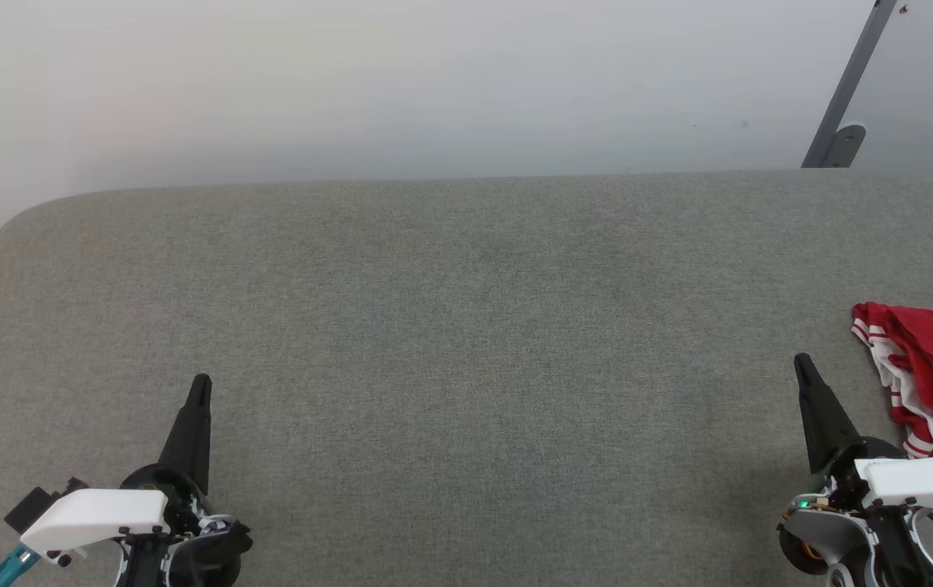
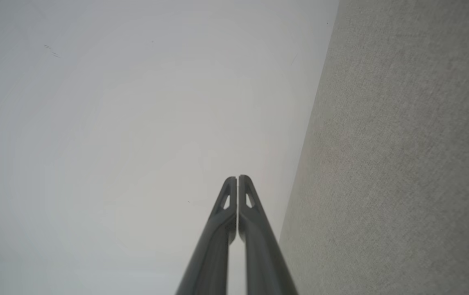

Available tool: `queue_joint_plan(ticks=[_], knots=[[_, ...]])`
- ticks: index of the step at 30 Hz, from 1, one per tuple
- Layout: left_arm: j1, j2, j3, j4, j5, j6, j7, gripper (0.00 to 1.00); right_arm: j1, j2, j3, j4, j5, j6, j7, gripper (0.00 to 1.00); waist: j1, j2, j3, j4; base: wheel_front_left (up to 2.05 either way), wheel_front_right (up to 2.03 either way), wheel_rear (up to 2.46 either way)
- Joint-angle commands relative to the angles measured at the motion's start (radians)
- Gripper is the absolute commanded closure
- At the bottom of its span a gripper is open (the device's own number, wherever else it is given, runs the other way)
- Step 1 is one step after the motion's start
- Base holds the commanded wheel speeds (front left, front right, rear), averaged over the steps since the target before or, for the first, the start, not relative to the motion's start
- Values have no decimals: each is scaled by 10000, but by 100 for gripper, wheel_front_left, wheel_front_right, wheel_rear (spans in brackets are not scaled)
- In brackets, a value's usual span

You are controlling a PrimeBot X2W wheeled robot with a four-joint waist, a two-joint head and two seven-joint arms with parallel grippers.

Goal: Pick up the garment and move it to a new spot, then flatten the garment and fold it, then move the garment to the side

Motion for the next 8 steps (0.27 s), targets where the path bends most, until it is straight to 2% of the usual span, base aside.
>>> queue_joint_plan(ticks=[1,8], knots=[[-136,-15,43,3,40,22,34,100,-48,10,19,-1,41,0,5,100,0,-1,0,0,0,0,0],[-136,-18,47,3,47,22,40,100,-48,10,21,-1,41,0,4,100,0,-1,0,0,0,0,0]])
